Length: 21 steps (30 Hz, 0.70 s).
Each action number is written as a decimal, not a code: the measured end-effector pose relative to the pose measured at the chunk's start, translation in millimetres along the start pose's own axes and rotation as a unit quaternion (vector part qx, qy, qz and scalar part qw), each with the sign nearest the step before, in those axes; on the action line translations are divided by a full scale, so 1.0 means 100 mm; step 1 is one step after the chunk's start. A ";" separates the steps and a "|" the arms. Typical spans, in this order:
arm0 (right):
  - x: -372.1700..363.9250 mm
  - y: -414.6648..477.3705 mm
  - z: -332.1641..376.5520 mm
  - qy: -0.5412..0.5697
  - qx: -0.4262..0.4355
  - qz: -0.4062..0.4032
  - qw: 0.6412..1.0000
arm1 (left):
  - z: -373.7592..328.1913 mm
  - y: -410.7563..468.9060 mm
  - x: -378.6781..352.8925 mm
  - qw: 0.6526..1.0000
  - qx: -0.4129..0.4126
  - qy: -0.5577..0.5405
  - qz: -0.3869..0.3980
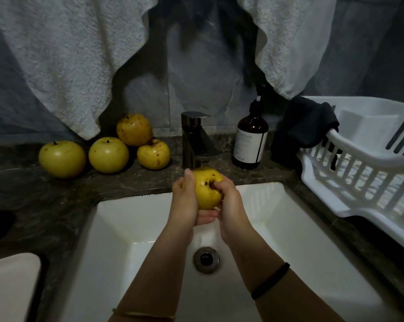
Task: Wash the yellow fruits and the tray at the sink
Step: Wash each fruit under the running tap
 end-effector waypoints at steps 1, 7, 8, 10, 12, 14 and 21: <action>0.00 0.00 0.02 -0.007 0.002 -0.001 1.000 | 0.01 0.01 0.01 1.000 0.007 -0.009 0.006; 0.00 -0.04 0.07 -0.076 0.040 0.013 0.996 | 0.06 0.00 0.02 0.996 0.079 -0.038 0.034; 0.00 -0.05 0.07 -0.079 0.041 0.014 0.996 | 0.05 0.00 0.01 0.996 0.076 -0.030 0.033; 0.00 -0.06 0.07 -0.086 0.044 0.012 0.995 | 0.05 -0.01 0.02 0.997 0.069 -0.009 0.030; 0.00 -0.05 0.06 -0.104 0.056 0.007 0.993 | 0.05 -0.03 0.03 0.998 0.059 0.005 0.024; 0.00 -0.04 0.06 -0.124 0.072 0.002 0.990 | 0.06 -0.03 0.04 0.998 0.058 -0.006 0.012; 0.02 0.00 0.04 -0.177 0.100 -0.033 0.978 | 0.07 0.00 0.02 0.999 0.040 0.034 -0.008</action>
Point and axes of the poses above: each hand's wrist, its own y-axis towards the middle knuckle, its own x-axis out of the back of the hand, z = x × y, the point moved 4 cm from there along y, towards the middle knuckle, and after that the axes turned 6 degrees about x, right-handed, at the moved point
